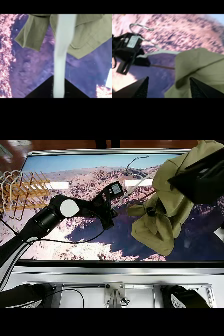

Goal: Fold the shirts.

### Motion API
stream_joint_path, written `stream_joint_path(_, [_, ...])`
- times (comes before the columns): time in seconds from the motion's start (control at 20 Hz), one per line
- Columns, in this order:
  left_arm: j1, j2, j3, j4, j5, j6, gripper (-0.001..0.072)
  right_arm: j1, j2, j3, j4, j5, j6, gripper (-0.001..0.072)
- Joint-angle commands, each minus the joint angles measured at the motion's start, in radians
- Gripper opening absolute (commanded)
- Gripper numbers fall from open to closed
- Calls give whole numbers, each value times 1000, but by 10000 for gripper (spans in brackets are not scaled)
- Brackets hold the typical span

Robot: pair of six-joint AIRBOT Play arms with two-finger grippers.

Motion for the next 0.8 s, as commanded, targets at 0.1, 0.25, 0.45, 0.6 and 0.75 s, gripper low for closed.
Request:
stream_joint_path(0.1, [0,0,0,0,-5,1,51,-1,60,1,-379,-260,15,623])
stream_joint_path(0.25, [-1,0,0,0,-35,1,51,-1,30,1,-713,-259,3,620])
stream_joint_path(0.45, [0,0,-3,0,-61,2,51,-59,-46,1,-598,-283,-221,491])
stream_joint_path(0.6, [0,0,-8,0,-65,8,51,-58,-86,1,-398,-239,-678,507])
stream_joint_path(0.75, [0,0,-19,1,-71,12,51,-58,-93,0,-325,-141,-837,521])
